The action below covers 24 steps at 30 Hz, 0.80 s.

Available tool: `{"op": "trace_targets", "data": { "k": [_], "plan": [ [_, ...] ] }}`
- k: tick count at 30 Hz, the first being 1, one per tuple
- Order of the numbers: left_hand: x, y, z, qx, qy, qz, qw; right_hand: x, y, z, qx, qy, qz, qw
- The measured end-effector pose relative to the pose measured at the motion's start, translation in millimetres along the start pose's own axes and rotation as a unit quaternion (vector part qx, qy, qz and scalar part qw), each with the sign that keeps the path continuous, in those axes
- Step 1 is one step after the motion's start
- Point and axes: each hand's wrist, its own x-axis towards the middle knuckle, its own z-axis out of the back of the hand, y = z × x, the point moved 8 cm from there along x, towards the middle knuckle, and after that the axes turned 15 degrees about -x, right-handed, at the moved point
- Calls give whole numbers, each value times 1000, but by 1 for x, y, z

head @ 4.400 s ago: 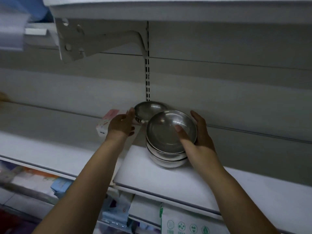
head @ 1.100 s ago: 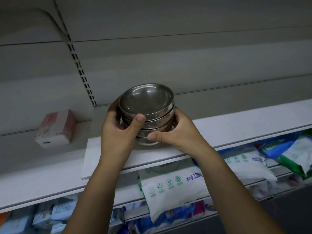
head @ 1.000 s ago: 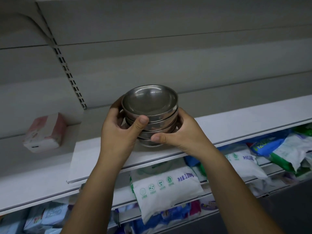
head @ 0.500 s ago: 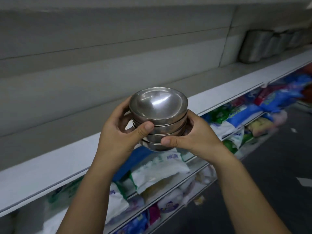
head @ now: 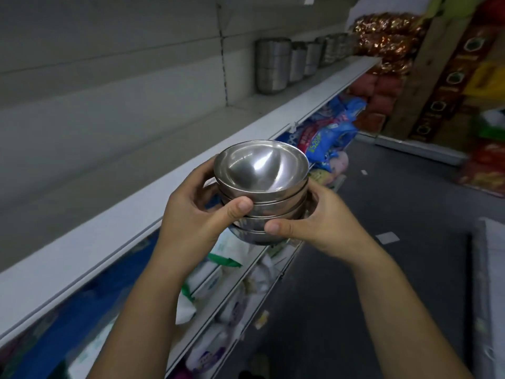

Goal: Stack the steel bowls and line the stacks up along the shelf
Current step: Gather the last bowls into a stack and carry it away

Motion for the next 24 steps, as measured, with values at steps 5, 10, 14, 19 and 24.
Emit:
{"op": "trace_targets", "data": {
  "k": [5, 10, 14, 19, 24],
  "plan": [
    [61, 39, -56, -22, 51, 16, 998, 23, -38, 64, -3, -46, -23, 999],
    [143, 76, -112, -40, 103, 14, 994, 71, -74, 132, -10, -80, -49, 996],
    [220, 99, -145, -65, 117, 12, 991, 126, -95, 184, -12, -108, -59, 992],
    [303, 128, -188, -70, 151, 25, 986, 184, -128, 241, -11, -158, -59, 986],
    [359, 169, -232, -81, 180, 57, 979, 220, -175, 289, 7, -177, -74, 981]
  ]
}}
